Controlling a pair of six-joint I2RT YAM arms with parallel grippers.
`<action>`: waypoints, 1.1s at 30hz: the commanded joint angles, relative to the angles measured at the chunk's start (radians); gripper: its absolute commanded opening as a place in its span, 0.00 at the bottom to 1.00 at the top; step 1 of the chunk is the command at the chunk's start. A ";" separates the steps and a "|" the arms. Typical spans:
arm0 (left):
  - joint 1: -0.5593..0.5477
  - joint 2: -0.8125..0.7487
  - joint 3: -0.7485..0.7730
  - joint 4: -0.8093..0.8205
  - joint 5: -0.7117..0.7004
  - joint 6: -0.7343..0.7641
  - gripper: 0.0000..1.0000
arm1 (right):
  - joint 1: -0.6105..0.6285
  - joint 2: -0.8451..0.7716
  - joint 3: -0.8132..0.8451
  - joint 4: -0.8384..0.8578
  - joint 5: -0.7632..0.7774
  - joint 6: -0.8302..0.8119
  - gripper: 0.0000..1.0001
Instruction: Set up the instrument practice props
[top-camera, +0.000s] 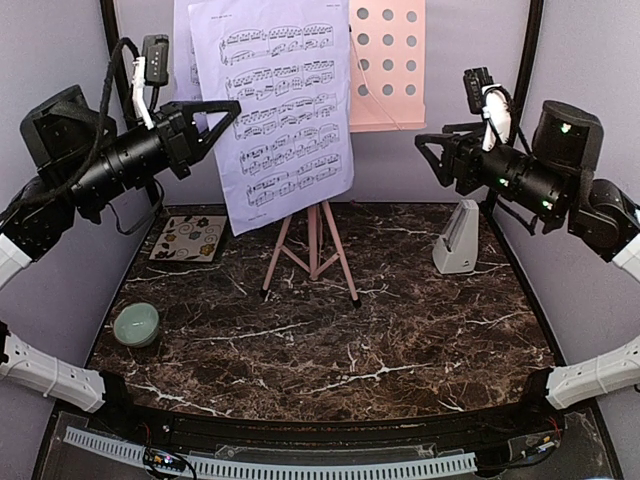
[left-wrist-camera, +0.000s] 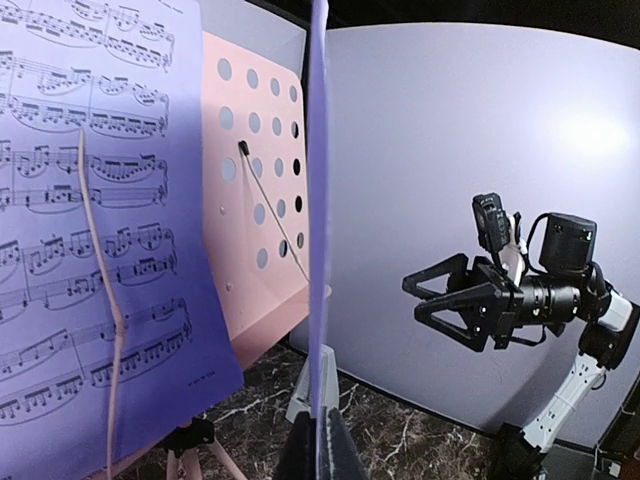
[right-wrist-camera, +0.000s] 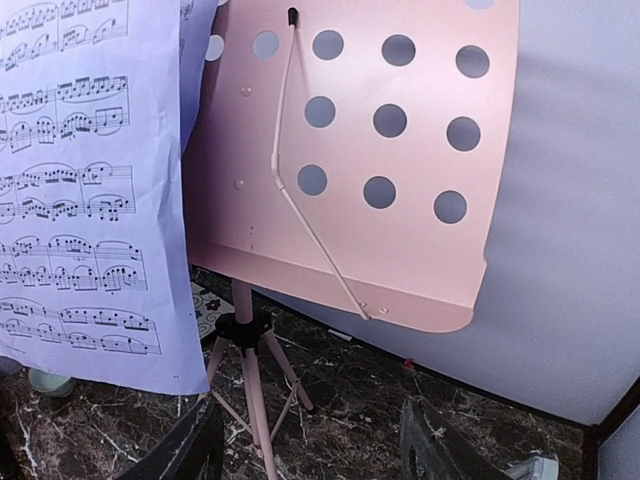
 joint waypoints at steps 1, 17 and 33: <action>0.005 0.024 0.086 0.027 -0.111 0.022 0.00 | -0.016 0.075 0.099 0.051 0.019 -0.004 0.60; 0.013 0.165 0.307 0.029 -0.187 0.114 0.00 | -0.023 0.445 0.580 -0.044 0.028 -0.075 0.58; 0.015 0.233 0.401 0.042 -0.245 0.249 0.00 | -0.056 0.565 0.658 0.027 0.037 -0.076 0.37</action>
